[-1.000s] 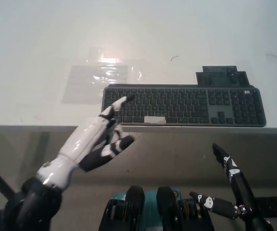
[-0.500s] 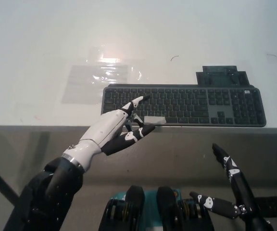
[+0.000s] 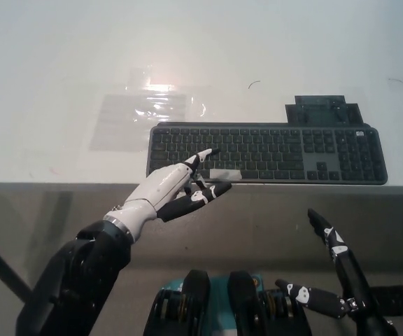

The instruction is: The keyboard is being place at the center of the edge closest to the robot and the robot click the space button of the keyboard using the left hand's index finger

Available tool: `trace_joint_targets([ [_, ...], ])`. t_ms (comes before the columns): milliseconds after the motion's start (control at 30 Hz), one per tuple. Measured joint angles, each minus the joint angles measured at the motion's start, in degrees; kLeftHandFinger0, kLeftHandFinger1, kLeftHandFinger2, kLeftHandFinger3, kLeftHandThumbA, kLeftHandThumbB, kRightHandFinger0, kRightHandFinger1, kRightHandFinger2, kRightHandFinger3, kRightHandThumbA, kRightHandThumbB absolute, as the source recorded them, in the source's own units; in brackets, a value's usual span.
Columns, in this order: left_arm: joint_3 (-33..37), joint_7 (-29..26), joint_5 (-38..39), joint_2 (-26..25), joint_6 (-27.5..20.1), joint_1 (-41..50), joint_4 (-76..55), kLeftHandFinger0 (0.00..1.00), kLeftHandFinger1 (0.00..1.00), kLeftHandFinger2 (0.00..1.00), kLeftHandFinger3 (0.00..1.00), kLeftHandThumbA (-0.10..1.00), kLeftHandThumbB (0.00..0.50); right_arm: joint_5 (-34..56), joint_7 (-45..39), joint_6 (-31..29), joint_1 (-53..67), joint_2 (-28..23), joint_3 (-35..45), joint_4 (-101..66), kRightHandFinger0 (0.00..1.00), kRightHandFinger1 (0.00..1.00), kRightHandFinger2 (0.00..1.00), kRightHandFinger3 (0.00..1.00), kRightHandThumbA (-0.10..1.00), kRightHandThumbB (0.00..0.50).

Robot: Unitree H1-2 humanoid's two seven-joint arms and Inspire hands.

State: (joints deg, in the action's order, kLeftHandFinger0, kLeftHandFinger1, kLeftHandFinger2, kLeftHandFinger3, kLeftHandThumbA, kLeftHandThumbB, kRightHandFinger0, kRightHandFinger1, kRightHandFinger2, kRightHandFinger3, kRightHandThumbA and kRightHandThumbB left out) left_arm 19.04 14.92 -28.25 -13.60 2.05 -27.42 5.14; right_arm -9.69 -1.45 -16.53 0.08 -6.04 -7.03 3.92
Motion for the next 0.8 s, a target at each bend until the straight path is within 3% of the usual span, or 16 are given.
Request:
trace_joint_targets([
  [67,0.3,0.0,-0.32,0.07,0.0,-0.34,1.15,0.01,0.31,0.41,1.0,1.0,0.355,-0.03,0.0,0.0,-0.02,0.0,0.0,0.0,1.0,1.0,1.0,1.0,1.0,0.432],
  [300,1.85,0.0,-0.93,1.41,-0.06,-1.34,5.36,0.05,0.29,0.36,1.0,1.0,0.351,-0.15,0.0,0.0,-0.1,0.0,0.0,-0.12,1.0,1.0,1.0,1.0,1.0,0.43],
  [433,2.67,-0.08,-1.15,2.3,-0.44,-2.19,8.49,0.01,0.28,0.36,1.0,1.0,0.357,-0.25,-0.01,0.01,-0.18,0.0,0.0,-0.3,1.0,1.0,1.0,1.0,1.0,0.427],
  [500,2.88,-0.25,-1.3,2.72,-0.79,-2.42,10.59,0.01,0.28,0.36,1.0,1.0,0.384,-0.34,0.0,0.01,-0.23,-0.01,0.0,-0.34,1.0,1.0,1.0,1.0,1.0,0.425],
  [667,3.2,-0.43,-1.74,3.27,-1.13,-2.82,13.97,0.07,0.35,0.44,1.0,1.0,0.373,-0.74,-0.01,0.01,-0.57,-0.01,-0.01,-0.43,1.0,1.0,1.0,1.0,1.0,0.431],
  [800,3.41,-1.01,-2.12,3.52,-1.87,-4.2,16.11,0.06,0.32,0.4,1.0,1.0,0.392,-0.94,-0.01,0.01,-0.99,-0.03,0.0,-0.62,1.0,1.0,1.0,1.0,1.0,0.429],
])
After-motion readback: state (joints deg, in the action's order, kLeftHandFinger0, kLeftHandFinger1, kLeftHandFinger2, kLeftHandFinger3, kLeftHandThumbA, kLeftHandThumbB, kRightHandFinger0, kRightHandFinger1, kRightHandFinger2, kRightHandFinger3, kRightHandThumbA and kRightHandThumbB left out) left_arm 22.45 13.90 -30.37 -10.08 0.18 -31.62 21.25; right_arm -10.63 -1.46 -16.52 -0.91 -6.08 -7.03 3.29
